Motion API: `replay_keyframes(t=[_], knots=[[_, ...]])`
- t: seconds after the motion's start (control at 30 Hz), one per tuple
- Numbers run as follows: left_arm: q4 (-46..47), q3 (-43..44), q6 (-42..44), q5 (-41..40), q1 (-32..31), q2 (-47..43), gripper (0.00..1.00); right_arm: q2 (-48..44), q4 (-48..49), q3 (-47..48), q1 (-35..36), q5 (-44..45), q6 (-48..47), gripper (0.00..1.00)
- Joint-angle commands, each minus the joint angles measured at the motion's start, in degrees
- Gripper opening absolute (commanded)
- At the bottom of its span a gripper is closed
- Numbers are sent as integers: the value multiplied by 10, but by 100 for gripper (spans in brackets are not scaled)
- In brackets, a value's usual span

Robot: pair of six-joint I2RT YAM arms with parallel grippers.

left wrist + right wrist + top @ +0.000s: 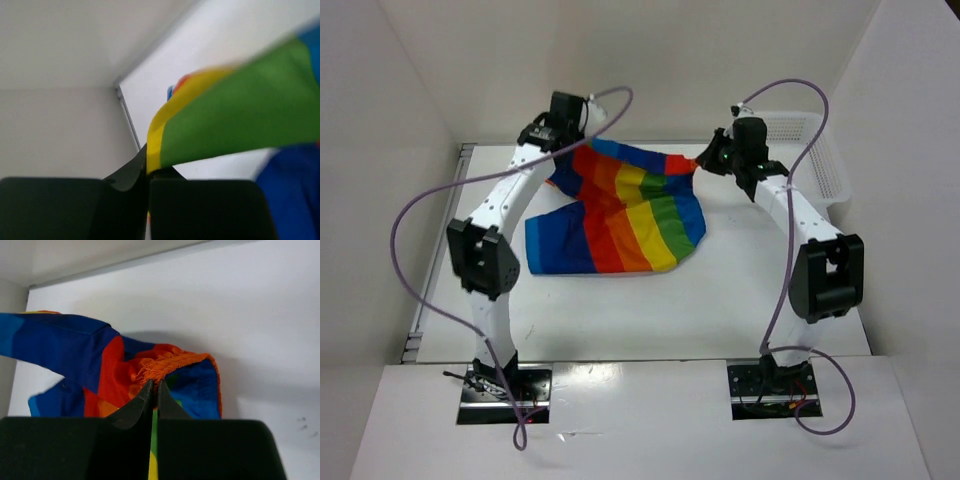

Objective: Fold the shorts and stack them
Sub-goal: Fold the shorts

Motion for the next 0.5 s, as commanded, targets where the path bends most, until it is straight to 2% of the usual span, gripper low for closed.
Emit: replay_keyframes(t=[0.0,0.03,0.1,0.17,0.23,0.37,0.47], knots=[[3,-208,17,3,-63,-182,0,-84,10,-64,-2,-21,-44,0],[3,-330,18,-6,-103,-213,0,-95,10,-112,-2,-21,-44,0],[-57,-396,-16,9,-131,-265,0,-122,15,-156,-2,-33,-28,0],[-114,-432,-66,43,-149,-282,0,-143,23,-211,-2,-33,-13,0],[-119,-448,-84,49,-149,-306,0,-164,36,-248,-2,-38,-7,0],[-133,-484,-85,83,-154,-330,0,-183,25,-284,-2,-38,-2,0],[-133,-551,-70,89,-154,-352,0,-224,6,-312,-2,-38,-2,0]])
